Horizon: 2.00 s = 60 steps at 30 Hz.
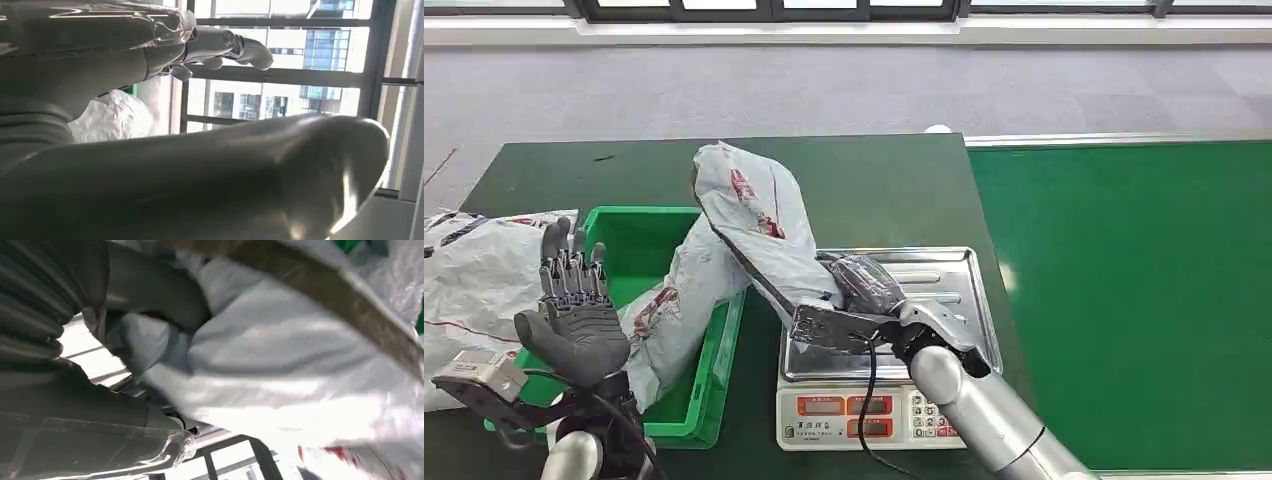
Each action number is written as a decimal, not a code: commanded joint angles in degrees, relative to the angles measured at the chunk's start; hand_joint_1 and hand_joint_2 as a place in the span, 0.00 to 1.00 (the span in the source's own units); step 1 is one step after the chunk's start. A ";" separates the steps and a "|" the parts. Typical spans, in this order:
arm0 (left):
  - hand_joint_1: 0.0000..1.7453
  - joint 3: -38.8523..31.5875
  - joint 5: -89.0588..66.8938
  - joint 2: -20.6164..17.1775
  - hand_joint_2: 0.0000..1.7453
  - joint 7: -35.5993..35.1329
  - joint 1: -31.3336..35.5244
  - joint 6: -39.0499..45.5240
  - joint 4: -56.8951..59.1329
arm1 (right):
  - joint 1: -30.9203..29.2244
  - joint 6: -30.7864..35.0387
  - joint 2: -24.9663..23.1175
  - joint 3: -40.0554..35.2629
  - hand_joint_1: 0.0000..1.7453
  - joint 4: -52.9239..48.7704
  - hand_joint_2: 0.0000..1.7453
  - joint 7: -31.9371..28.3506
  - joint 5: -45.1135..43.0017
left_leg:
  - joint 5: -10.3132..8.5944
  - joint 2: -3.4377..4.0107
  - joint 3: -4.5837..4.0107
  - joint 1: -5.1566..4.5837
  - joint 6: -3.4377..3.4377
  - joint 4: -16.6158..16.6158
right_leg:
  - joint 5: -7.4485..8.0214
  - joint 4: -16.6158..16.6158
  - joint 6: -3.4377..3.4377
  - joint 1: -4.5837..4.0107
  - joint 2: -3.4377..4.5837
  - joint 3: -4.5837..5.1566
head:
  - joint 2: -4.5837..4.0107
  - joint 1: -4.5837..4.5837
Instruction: Moved the parcel from conveyor to table for the left to box.
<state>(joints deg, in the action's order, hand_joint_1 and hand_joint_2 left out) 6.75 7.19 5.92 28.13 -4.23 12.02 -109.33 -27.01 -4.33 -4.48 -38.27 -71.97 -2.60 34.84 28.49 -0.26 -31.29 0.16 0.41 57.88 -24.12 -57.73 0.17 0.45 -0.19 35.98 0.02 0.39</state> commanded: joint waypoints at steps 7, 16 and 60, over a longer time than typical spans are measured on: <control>0.00 1.68 -7.37 1.09 0.00 -1.13 -1.38 -0.11 -0.03 | 4.29 3.50 4.72 2.69 0.00 -13.56 1.00 0.35 2.35 | -0.06 -0.17 0.00 0.03 0.00 -0.04 | 0.02 0.11 0.02 -0.04 -0.17 -0.05 | 0.00 -0.02; 0.00 1.92 -10.54 1.88 0.00 -4.44 0.63 3.27 2.19 | 8.44 6.86 4.54 7.49 0.00 -22.46 1.00 -4.75 -0.74 | -0.10 -0.31 -0.06 0.01 0.01 -0.06 | 0.03 0.13 0.02 -0.03 -0.29 0.01 | 0.00 -0.02; 0.85 44.22 -60.99 -22.13 1.00 -8.45 40.52 -28.58 44.10 | 17.08 11.18 8.98 10.66 0.00 -27.91 1.00 -24.33 -16.55 | -0.37 0.44 -0.09 0.01 0.15 -0.17 | 0.61 0.26 -0.15 -0.03 0.37 0.22 | 0.00 -0.02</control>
<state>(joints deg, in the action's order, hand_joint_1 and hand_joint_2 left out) 39.67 -54.69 -8.59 18.28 31.72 -11.90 -69.84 -11.32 5.99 1.24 -29.66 -102.36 -25.77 18.99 28.28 0.18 -31.43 0.12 0.55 57.88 -23.69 -57.70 0.02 0.47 0.17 36.30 0.02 0.37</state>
